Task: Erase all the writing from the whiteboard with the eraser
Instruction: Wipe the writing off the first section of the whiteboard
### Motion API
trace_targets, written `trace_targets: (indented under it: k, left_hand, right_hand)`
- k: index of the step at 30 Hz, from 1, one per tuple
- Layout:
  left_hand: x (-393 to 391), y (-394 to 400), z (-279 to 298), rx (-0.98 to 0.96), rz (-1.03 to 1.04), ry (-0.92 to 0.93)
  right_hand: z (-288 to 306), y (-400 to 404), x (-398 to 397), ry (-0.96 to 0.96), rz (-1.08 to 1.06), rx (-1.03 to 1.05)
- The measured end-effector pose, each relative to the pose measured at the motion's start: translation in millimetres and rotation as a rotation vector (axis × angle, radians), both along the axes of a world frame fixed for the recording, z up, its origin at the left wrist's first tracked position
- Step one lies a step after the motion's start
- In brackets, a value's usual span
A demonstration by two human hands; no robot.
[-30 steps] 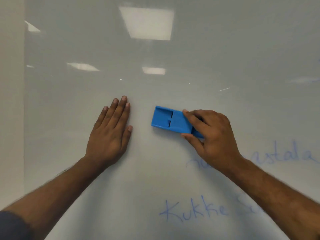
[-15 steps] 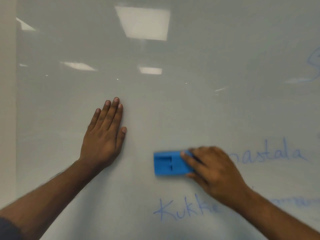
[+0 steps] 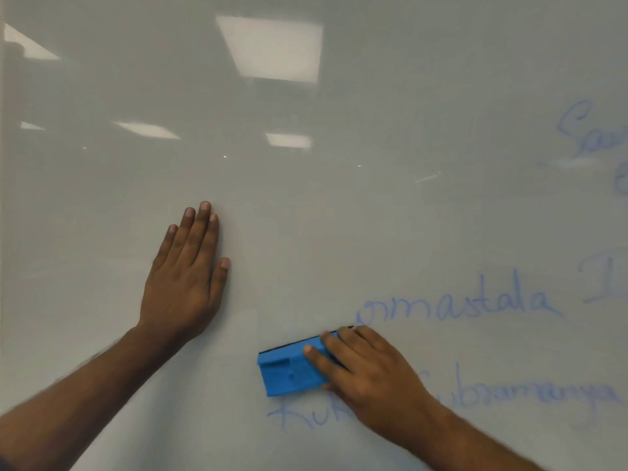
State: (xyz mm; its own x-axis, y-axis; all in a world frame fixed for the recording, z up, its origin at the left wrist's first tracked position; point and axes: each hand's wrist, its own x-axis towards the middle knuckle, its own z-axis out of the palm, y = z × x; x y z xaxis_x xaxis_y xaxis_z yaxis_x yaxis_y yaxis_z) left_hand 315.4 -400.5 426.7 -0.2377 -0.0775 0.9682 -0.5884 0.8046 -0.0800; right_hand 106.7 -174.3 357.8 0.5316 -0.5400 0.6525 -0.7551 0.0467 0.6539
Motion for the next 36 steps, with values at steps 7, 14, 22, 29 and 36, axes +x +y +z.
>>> trace_targets:
  k: [7,14,22,29,36]
  left_hand:
    - [-48,51,7,-0.04,-0.059,0.009]
    - [-92,84,26,-0.057,-0.074,0.018]
    - [-135,101,29,-0.084,-0.043,-0.044]
    - [-140,100,27,-0.098,0.013,-0.032]
    - [-140,100,25,-0.105,0.003,-0.027]
  right_hand:
    - [104,42,-50,-0.257,-0.021,-0.253]
    - [63,49,-60,-0.228,0.04,-0.165]
    - [56,104,-123,-0.016,-0.027,-0.102]
    - [133,110,-141,-0.321,0.01,-0.361]
    - [53,114,-140,-0.241,0.013,-0.203]
